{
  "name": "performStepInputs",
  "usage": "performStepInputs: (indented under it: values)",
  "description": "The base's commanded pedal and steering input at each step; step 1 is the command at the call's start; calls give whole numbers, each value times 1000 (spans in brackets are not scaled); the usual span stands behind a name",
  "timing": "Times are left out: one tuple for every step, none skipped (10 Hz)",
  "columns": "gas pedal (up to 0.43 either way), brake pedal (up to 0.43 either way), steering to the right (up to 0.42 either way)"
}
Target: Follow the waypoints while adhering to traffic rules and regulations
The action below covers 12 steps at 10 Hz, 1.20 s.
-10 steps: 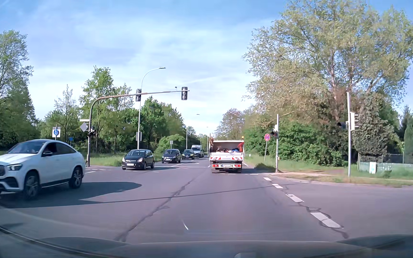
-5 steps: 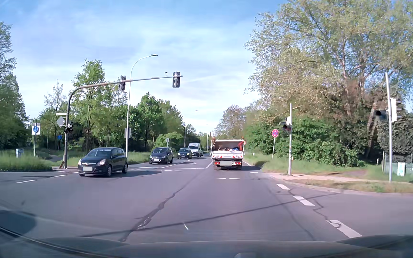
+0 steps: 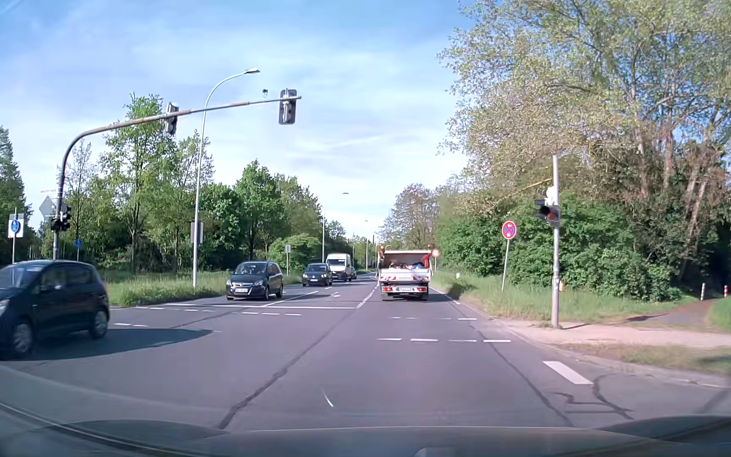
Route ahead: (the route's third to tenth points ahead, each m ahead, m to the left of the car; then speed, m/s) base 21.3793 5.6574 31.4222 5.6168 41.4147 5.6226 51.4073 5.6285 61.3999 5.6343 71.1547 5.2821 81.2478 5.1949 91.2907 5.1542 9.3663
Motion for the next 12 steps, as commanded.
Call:
performStepInputs:
  values:
    - [331, 0, -4]
    - [331, 0, -4]
    - [331, 0, -4]
    - [331, 0, -4]
    - [331, 0, -4]
    - [331, 0, -3]
    - [331, 0, -1]
    - [331, 0, 2]
    - [331, 0, 2]
    - [331, 0, 2]
    - [331, 0, 2]
    - [331, 0, 2]
